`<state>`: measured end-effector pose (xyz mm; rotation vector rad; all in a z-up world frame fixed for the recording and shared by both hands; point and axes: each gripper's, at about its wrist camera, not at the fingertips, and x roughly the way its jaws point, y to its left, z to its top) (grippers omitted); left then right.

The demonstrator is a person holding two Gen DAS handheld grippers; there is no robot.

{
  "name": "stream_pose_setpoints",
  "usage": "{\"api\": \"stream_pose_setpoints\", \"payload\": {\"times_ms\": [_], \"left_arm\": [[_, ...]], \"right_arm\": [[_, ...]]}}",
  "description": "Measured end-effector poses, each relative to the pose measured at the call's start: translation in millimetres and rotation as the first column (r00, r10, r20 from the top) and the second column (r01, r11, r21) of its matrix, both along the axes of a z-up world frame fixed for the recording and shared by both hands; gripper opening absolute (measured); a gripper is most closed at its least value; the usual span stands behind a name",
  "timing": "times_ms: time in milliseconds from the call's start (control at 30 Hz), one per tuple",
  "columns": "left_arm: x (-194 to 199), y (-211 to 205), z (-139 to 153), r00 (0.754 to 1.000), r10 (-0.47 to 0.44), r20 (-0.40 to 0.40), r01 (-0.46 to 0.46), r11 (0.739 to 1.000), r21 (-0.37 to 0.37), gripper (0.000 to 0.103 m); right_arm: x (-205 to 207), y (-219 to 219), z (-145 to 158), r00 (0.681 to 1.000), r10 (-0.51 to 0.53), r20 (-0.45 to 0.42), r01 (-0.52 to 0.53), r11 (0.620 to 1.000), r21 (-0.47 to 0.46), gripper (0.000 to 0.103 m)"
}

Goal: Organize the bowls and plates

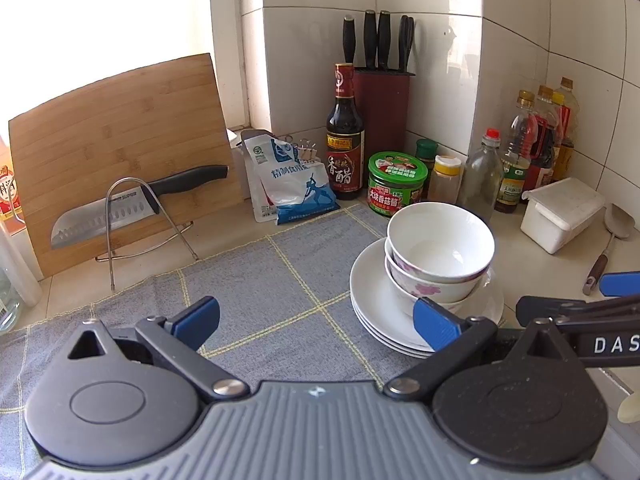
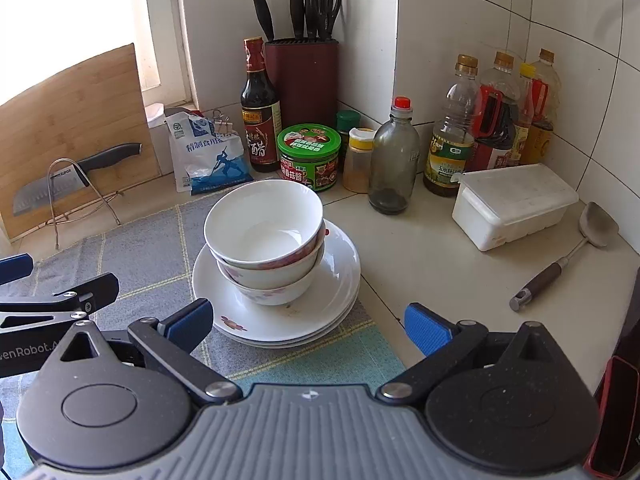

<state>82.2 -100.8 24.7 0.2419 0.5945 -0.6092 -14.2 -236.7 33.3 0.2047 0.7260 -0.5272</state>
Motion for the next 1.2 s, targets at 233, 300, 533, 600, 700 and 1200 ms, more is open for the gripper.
{"api": "stream_pose_setpoints", "payload": {"times_ms": [233,300,533,600,700,1200], "left_arm": [[1.6,-0.7,0.2,1.000,0.005,-0.002,-0.005,1.000,0.004,0.102],[1.9,-0.8,0.3,1.000,0.007,-0.002,-0.007,1.000,0.004,0.102],[3.2,-2.9,0.8,1.000,0.012,-0.005,-0.012,1.000,0.005,0.102],[3.6,-3.2,0.6,1.000,0.011,-0.006,-0.011,1.000,0.006,0.102],[4.2,-3.2,0.5,1.000,0.014,-0.008,-0.014,1.000,0.006,0.102],[4.6,-4.8,1.0,1.000,0.022,-0.011,-0.022,1.000,0.004,0.102]], "right_arm": [[2.5,-0.1,1.4,1.000,0.007,0.002,-0.007,1.000,-0.007,0.103],[3.2,-0.1,1.6,1.000,0.007,0.002,-0.007,1.000,-0.009,0.103],[5.0,-0.7,2.3,1.000,0.007,0.001,-0.007,1.000,-0.010,0.103],[5.3,-0.6,2.1,1.000,0.007,0.000,-0.007,1.000,-0.011,0.103],[5.7,-0.5,1.9,1.000,0.008,0.000,-0.008,1.000,-0.011,0.103],[7.0,0.3,5.3,1.000,0.016,0.001,-0.016,1.000,-0.022,0.103]]}}
